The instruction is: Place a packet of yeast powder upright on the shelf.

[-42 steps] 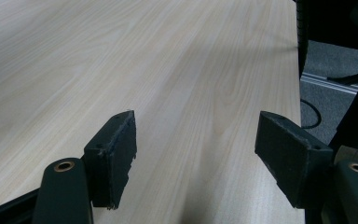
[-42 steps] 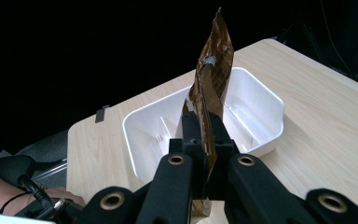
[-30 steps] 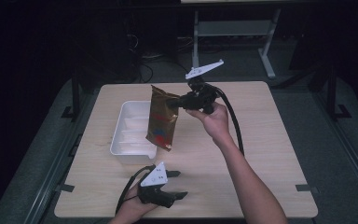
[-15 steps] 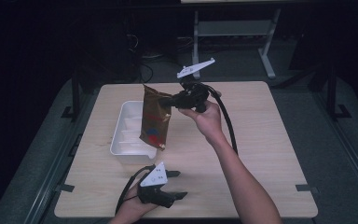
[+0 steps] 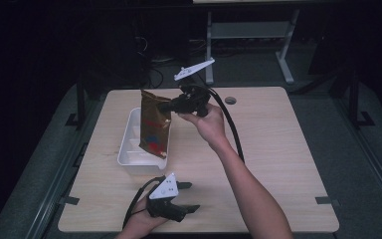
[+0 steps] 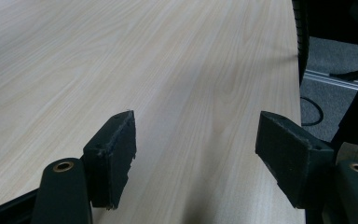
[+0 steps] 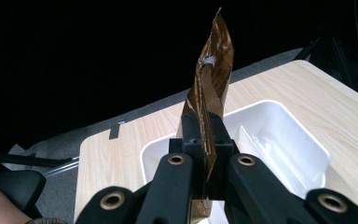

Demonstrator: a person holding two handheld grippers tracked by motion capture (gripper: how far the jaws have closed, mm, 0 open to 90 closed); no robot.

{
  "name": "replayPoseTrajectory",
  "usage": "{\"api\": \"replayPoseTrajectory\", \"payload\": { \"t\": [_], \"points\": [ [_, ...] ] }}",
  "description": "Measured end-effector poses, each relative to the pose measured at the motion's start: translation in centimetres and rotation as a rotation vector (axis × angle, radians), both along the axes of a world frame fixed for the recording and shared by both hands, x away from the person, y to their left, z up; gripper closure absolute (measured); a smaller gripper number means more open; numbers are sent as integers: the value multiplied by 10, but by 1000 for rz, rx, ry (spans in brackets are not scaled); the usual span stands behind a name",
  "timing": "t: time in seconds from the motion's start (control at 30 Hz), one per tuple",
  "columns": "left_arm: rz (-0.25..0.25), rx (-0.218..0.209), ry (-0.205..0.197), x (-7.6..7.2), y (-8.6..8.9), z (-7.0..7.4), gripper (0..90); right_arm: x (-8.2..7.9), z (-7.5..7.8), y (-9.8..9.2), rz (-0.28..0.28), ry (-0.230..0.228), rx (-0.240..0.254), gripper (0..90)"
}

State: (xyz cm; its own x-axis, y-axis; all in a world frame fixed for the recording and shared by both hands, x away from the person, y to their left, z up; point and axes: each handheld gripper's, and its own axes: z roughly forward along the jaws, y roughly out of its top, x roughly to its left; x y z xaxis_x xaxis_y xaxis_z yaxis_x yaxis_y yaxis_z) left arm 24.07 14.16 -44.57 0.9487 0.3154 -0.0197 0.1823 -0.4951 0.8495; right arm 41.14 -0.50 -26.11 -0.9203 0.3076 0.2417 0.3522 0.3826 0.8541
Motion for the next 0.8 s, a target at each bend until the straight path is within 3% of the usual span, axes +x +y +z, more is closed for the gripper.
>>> {"api": "replayPoseTrajectory", "payload": {
  "t": [0.8],
  "points": [
    [3, -7, -3, 0, 1, 1, 277, 9, -16, 44, 41, 19, -36, 894]
  ]
}}
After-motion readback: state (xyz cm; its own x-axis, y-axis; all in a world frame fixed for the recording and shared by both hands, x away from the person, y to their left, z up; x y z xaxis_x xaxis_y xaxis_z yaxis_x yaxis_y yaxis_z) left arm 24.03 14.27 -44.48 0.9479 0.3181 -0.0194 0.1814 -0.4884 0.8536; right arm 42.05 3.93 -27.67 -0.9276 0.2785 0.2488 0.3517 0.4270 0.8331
